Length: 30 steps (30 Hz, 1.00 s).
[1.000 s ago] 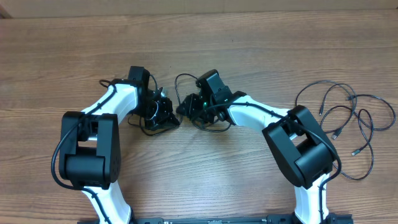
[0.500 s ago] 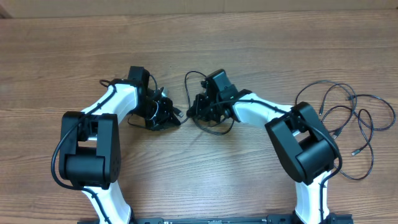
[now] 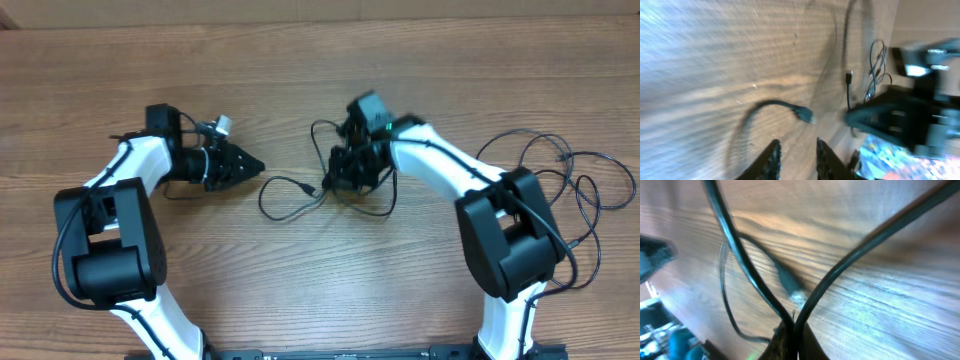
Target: Untangle cables
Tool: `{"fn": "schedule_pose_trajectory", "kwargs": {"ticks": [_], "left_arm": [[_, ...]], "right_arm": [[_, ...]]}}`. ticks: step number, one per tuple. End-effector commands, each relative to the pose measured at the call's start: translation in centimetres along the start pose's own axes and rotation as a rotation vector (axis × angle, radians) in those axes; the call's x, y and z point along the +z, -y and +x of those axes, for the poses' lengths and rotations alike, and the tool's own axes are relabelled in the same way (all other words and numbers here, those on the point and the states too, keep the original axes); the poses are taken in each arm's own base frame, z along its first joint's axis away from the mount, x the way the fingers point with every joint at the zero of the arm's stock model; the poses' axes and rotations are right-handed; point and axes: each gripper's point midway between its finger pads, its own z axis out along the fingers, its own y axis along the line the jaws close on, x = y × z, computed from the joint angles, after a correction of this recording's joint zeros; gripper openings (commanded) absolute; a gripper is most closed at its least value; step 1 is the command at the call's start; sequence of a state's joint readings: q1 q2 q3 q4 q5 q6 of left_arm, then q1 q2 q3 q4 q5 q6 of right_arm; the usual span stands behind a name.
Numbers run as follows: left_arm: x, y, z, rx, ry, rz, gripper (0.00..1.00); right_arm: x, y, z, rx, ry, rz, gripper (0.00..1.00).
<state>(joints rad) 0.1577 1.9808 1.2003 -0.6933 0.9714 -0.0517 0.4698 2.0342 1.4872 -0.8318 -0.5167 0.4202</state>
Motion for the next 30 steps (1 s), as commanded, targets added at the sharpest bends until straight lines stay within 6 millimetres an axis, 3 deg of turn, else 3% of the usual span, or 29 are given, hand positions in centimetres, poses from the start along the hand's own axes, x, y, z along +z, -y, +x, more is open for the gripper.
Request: {"fn": "schedule_pose_trajectory", "kwargs": {"ticks": [1, 4, 6, 9, 14, 16, 19, 25, 30], "left_arm": [[-0.6, -0.3, -1.7, 0.071, 0.049, -0.021, 0.09], [-0.6, -1.2, -2.7, 0.003, 0.087, -0.078, 0.04], [-0.7, -3.3, -3.7, 0.006, 0.131, -0.22, 0.08], [-1.4, -5.7, -3.8, -0.079, 0.16, -0.365, 0.06], [-1.2, -5.1, -4.0, -0.149, 0.175, -0.323, 0.13], [-1.2, -5.1, -4.0, -0.149, 0.173, -0.323, 0.15], [-1.1, -5.1, -3.9, -0.151, 0.172, -0.324, 0.15], [-1.2, -5.1, -3.9, -0.151, 0.172, -0.324, 0.16], [-1.2, -5.1, -3.9, -0.151, 0.172, -0.324, 0.16]], "right_arm": [[-5.8, -2.9, -3.0, -0.259, 0.15, 0.058, 0.04], [-7.9, -2.2, -4.4, -0.321, 0.207, 0.184, 0.04], [-9.9, -0.7, -6.6, -0.319, 0.309, 0.34, 0.04], [-12.1, 0.5, -9.1, -0.359, 0.421, 0.48, 0.04], [-16.9, 3.8, -13.3, -0.331, 0.614, 0.693, 0.04], [-19.7, 6.3, -14.9, -0.301, 0.68, 0.791, 0.04], [-21.6, 8.8, -15.5, -0.261, 0.692, 0.825, 0.04], [-25.4, 16.2, -15.4, -0.101, 0.677, 0.885, 0.04], [-26.3, 21.2, -14.5, -0.001, 0.619, 0.879, 0.04]]}}
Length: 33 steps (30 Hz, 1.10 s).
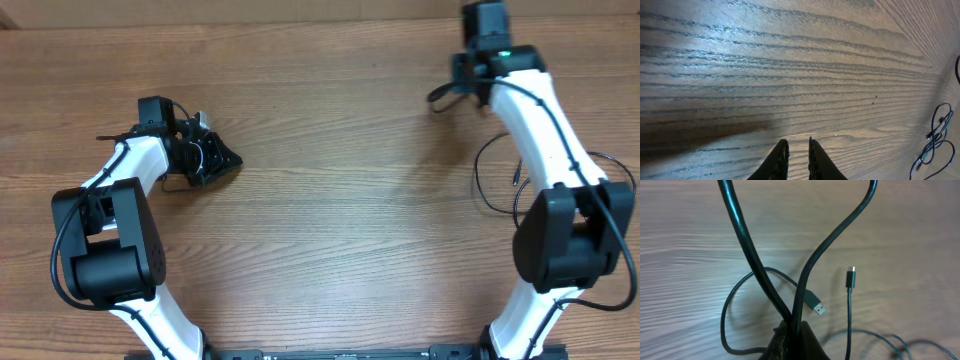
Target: Untangle cables
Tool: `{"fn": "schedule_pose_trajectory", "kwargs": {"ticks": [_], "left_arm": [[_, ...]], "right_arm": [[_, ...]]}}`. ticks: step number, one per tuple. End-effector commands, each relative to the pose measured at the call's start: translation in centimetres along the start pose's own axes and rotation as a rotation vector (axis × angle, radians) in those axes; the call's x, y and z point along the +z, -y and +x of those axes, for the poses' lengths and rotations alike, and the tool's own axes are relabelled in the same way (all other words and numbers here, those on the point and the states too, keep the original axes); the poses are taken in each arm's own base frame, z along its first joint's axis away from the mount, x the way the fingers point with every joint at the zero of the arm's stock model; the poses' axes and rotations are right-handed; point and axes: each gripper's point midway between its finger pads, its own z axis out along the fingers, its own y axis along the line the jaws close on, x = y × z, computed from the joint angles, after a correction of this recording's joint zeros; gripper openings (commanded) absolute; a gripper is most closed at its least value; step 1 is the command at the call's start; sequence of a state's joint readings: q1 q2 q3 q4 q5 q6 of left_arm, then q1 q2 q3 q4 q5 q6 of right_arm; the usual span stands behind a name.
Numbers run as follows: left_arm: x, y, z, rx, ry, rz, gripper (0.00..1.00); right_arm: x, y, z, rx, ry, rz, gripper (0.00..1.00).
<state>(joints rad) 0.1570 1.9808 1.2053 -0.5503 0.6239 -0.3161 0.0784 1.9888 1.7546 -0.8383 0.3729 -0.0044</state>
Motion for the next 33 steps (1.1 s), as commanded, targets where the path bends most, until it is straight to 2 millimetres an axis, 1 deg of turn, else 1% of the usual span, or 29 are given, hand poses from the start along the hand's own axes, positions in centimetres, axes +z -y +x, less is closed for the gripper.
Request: {"fn": "schedule_pose_trajectory", "kwargs": {"ticks": [1, 2, 4, 9, 11, 13, 14, 15, 17, 18, 21, 22, 23, 24, 25, 26, 28, 30, 32, 33], "left_arm": [[0.0, 0.3, -0.4, 0.002, 0.007, -0.001, 0.16], [0.0, 0.3, -0.4, 0.002, 0.007, -0.001, 0.16], [0.0, 0.3, -0.4, 0.002, 0.007, -0.001, 0.17], [0.0, 0.3, -0.4, 0.002, 0.007, -0.002, 0.17], [0.0, 0.3, -0.4, 0.002, 0.007, -0.002, 0.17], [0.0, 0.3, -0.4, 0.002, 0.007, -0.002, 0.17], [0.0, 0.3, -0.4, 0.002, 0.007, -0.002, 0.17], [0.0, 0.3, -0.4, 0.002, 0.007, -0.002, 0.17], [0.0, 0.3, -0.4, 0.002, 0.007, -0.002, 0.17], [0.0, 0.3, -0.4, 0.002, 0.007, -0.002, 0.17], [0.0, 0.3, -0.4, 0.003, 0.008, -0.001, 0.18], [0.0, 0.3, -0.4, 0.003, 0.008, -0.002, 0.2], [0.0, 0.3, -0.4, 0.002, 0.008, -0.001, 0.22], [0.0, 0.3, -0.4, 0.002, 0.008, -0.001, 0.25], [0.0, 0.3, -0.4, 0.002, 0.008, -0.001, 0.35], [0.0, 0.3, -0.4, 0.002, 0.008, -0.002, 0.41], [0.0, 0.3, -0.4, 0.002, 0.008, -0.002, 0.49], [0.0, 0.3, -0.4, 0.002, 0.008, -0.002, 0.59], [0.0, 0.3, -0.4, 0.003, 0.008, -0.003, 0.85], [0.0, 0.3, -0.4, 0.003, 0.008, -0.003, 0.93]], "right_arm": [[1.0, 2.3, 0.0, 0.04, -0.024, -0.005, 0.04], [2.1, 3.3, 0.8, 0.06, -0.06, -0.015, 0.04], [3.0, 4.0, 1.6, 0.078, -0.089, -0.026, 0.04], [4.2, 4.1, 3.1, 0.099, -0.145, -0.08, 0.04], [4.4, 4.3, 3.6, 0.1, -0.162, -0.077, 0.09], [4.7, 4.4, 3.9, 0.099, -0.173, -0.076, 0.22], [4.7, 4.4, 4.0, 0.098, -0.177, -0.076, 0.25], [4.7, 4.3, 4.1, 0.098, -0.179, -0.076, 0.29], [4.8, 4.3, 4.1, 0.097, -0.181, -0.076, 0.5], [4.8, 4.3, 4.1, 0.097, -0.181, -0.076, 0.63], [4.8, 4.3, 4.1, 0.097, -0.181, -0.076, 0.82], [4.9, 4.3, 4.2, 0.097, -0.183, -0.076, 0.87], [4.9, 4.3, 4.2, 0.098, -0.183, -0.076, 0.93], [5.0, 4.2, 4.2, 0.1, -0.185, -0.076, 1.0], [5.0, 4.2, 4.2, 0.1, -0.186, -0.076, 1.0], [5.0, 4.2, 4.2, 0.1, -0.185, -0.076, 1.0], [5.0, 4.2, 4.2, 0.1, -0.185, -0.076, 1.0], [5.0, 4.2, 4.2, 0.1, -0.185, -0.076, 1.0], [5.0, 4.2, 4.2, 0.1, -0.185, -0.076, 1.0], [5.0, 4.2, 4.2, 0.1, -0.185, -0.076, 1.0]]}}
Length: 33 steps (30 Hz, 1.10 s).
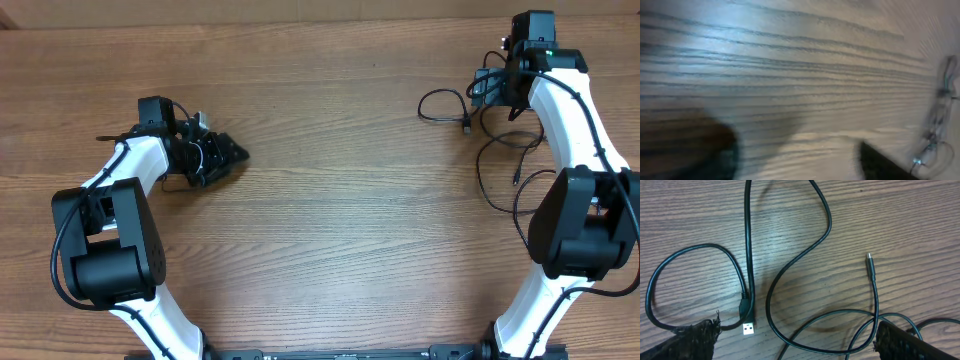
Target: Untangle cables
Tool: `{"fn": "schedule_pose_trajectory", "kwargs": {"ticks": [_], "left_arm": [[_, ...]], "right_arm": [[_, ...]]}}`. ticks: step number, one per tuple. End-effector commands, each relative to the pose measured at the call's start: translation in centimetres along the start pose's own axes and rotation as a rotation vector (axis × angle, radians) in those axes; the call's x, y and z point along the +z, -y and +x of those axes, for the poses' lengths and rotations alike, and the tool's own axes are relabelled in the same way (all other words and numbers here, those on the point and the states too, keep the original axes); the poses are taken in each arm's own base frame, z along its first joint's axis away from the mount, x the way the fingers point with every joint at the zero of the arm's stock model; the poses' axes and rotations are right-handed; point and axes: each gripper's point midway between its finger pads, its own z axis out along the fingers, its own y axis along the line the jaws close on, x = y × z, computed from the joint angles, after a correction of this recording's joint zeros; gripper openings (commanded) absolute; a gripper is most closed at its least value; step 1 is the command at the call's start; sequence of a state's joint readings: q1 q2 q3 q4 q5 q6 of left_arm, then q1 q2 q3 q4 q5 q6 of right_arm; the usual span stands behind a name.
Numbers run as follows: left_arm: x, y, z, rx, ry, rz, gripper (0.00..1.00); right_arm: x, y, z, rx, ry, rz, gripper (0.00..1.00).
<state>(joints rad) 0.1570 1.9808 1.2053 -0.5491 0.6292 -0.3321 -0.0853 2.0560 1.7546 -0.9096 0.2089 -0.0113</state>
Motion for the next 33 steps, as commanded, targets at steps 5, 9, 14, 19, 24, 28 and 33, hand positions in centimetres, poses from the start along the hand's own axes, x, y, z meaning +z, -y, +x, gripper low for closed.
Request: {"fn": "schedule_pose_trajectory", "kwargs": {"ticks": [5, 9, 14, 19, 24, 28, 33], "left_arm": [[0.0, 0.2, -0.4, 0.026, 0.007, -0.009, 1.0], [-0.8, 2.4, 0.5, 0.106, -0.042, 0.12, 1.0], [-4.2, 4.5, -0.8, 0.198, -0.016, 0.076, 0.99], [-5.8, 2.0, -1.1, 0.262, 0.008, -0.3, 1.0], [-5.0, 1.3, 0.3, 0.346, -0.022, -0.511, 1.0], [-4.1, 2.3, 1.1, 0.421, -0.026, -0.581, 0.99], [-3.4, 3.3, 1.6, 0.454, -0.032, -0.573, 1.0]], "right_arm": [[0.6, 0.0, 0.1, 0.004, -0.008, 0.0, 1.0], [0.6, 0.0, 0.1, 0.004, -0.008, 0.0, 1.0], [0.6, 0.0, 0.1, 0.004, -0.008, 0.0, 1.0], [0.6, 0.0, 0.1, 0.004, -0.008, 0.0, 1.0], [0.6, 0.0, 0.1, 0.004, -0.008, 0.0, 1.0], [0.6, 0.0, 0.1, 0.004, -0.008, 0.0, 1.0], [0.6, 0.0, 0.1, 0.004, -0.008, 0.0, 1.0]]}}
